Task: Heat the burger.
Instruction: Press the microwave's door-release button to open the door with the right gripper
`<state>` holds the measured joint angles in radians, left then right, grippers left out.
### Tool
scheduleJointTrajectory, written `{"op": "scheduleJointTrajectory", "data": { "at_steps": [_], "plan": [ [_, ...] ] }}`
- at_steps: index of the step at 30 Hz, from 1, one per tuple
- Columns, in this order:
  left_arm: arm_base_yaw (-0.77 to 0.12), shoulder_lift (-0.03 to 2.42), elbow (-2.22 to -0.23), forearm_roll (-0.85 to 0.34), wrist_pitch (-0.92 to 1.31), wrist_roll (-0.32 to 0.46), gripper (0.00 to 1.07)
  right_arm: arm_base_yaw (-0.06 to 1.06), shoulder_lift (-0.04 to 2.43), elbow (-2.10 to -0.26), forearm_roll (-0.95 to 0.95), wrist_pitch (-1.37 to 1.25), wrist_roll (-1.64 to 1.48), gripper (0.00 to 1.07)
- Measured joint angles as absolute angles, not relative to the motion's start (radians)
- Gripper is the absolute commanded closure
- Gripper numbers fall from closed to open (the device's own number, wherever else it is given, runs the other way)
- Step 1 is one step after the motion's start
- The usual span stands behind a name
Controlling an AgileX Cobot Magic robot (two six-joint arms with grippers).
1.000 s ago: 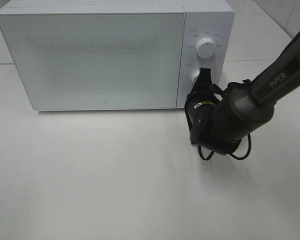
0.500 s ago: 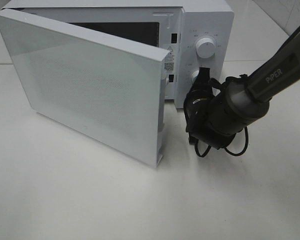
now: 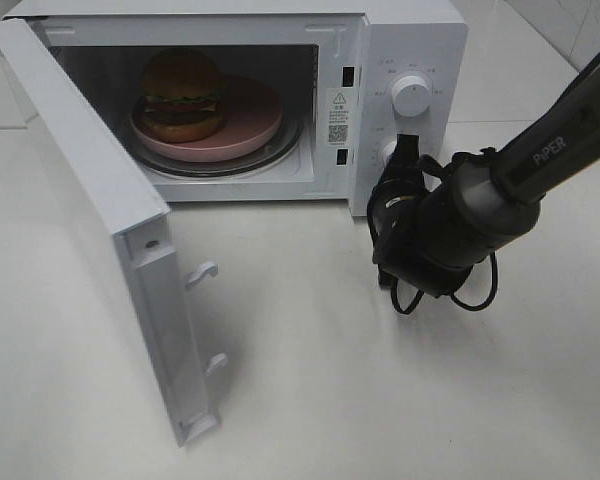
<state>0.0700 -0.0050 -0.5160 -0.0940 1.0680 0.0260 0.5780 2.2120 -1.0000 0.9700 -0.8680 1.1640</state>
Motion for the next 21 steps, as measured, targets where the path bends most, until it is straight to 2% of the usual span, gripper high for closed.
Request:
{"op": "scheduleJointTrajectory", "data": {
  "at_steps": [21],
  "plan": [
    [0.07,-0.005,-0.516,-0.094,1.068,0.026,0.09,0.555,2.148,-0.946,0.887,-0.808,1.127,1.07]
  ]
}}
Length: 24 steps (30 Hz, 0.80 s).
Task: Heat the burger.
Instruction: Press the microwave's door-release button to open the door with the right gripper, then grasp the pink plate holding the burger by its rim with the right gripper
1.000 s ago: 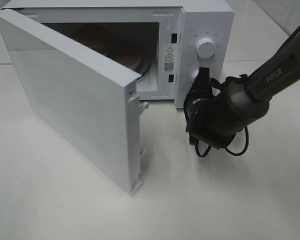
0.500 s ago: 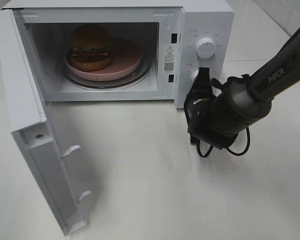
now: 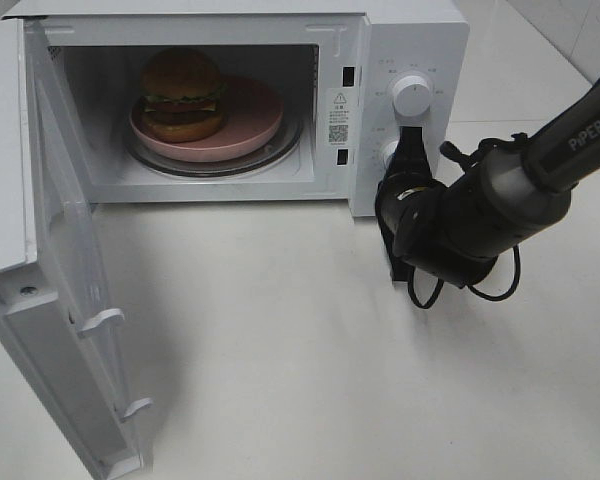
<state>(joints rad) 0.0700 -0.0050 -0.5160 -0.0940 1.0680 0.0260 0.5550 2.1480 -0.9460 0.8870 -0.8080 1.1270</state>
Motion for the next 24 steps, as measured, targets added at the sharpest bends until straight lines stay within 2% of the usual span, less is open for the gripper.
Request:
{"op": "scheduleJointTrajectory", "data": {
  "at_steps": [15,20,24],
  "plan": [
    [0.07,-0.005,-0.516,-0.094,1.068,0.026,0.09,0.555,2.024,-0.841,0.789,-0.635,0.957,1.07],
    [0.07,-0.005,-0.516,-0.094,1.068,0.026,0.09,0.555,1.966,-0.797,0.781,-0.565,0.828,1.06],
    [0.07,-0.005,-0.516,-0.094,1.068,0.026,0.09,0.555,1.898,-0.776,0.768,-0.491,0.611,1.06]
  ]
}}
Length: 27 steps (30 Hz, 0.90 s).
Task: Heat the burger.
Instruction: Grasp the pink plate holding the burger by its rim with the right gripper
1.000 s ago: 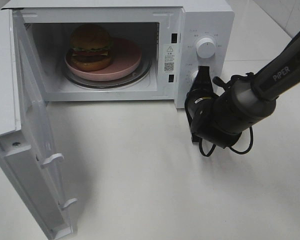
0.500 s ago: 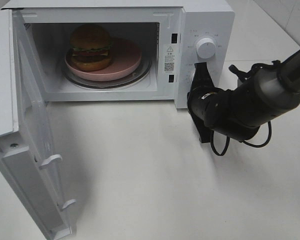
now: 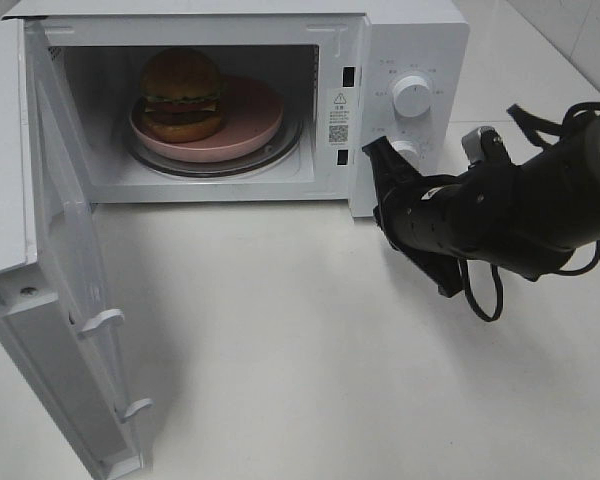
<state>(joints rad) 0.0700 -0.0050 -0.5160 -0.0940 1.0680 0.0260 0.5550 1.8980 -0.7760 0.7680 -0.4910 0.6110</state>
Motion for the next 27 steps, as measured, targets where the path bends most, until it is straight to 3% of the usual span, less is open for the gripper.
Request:
{"op": "scheduleJointTrajectory", "data": {
  "at_steps": [9,18,20,27],
  "plan": [
    [0.07,-0.005,-0.516,-0.094,1.068,0.026,0.09,0.555,1.783,-0.775,0.515,-0.236,0.294,1.03],
    [0.07,-0.005,-0.516,-0.094,1.068,0.026,0.09,0.554,1.716,-0.775,0.23,0.033,0.239,1.02],
    [0.07,-0.005,-0.516,-0.094,1.068,0.026,0.09,0.554,1.677,-0.775,0.09,0.19,0.217,1.01],
    [0.07,-0.005,-0.516,-0.094,1.068,0.026,0.09,0.554,1.613,-0.786,-0.07,0.447,0.163,1.0]
  ]
}}
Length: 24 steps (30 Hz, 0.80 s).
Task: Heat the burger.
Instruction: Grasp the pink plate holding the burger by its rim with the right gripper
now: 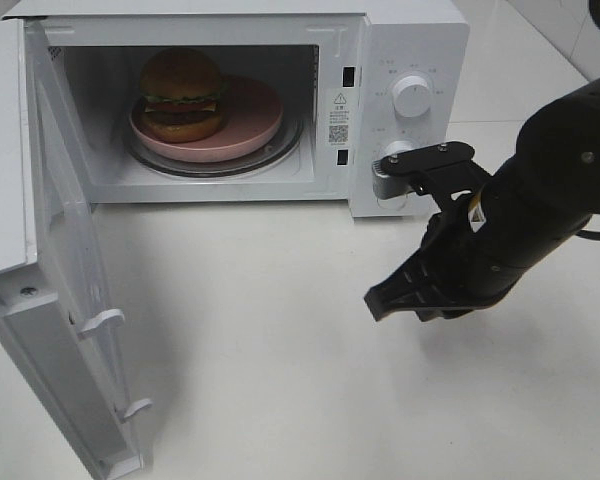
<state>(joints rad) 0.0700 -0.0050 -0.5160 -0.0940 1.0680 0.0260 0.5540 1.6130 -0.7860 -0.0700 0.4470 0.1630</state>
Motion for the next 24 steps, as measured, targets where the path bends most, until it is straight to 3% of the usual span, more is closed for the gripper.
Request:
{"op": "scheduleJointTrajectory", "data": {
  "at_steps": [10,24],
  "plan": [
    [0.07,-0.005,-0.516,-0.094,1.068,0.026,0.09,0.554,1.585,-0.899,-0.163,0.779,-0.3,1.0],
    [0.07,-0.005,-0.516,-0.094,1.068,0.026,0.09,0.554,1.579,-0.979,-0.198,0.719,-0.988,0.97]
  ]
}}
